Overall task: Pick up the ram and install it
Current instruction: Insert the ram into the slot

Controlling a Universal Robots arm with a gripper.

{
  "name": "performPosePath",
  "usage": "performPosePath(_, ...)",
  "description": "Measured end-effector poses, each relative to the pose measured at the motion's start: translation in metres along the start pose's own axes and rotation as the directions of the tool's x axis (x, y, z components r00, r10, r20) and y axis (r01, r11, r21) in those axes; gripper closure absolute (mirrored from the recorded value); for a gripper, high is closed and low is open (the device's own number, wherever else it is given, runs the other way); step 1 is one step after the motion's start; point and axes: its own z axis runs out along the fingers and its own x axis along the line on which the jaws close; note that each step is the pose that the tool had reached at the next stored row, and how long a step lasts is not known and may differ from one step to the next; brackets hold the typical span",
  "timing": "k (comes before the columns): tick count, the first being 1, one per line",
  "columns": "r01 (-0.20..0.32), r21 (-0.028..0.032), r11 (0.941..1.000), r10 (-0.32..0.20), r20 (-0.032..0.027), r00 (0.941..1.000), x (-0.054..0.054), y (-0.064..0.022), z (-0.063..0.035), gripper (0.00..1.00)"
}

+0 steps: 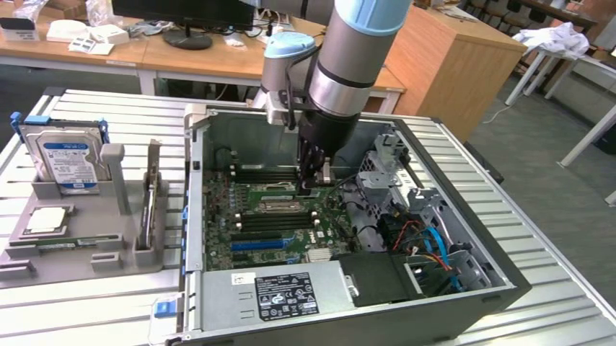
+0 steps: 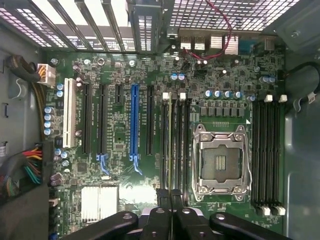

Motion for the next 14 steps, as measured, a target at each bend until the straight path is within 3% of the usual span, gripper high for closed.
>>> performPosePath(14,-0.001,0.001,1.0,0.001,0.0,1.0,0.001,-0.0004,0.0152,0.88)
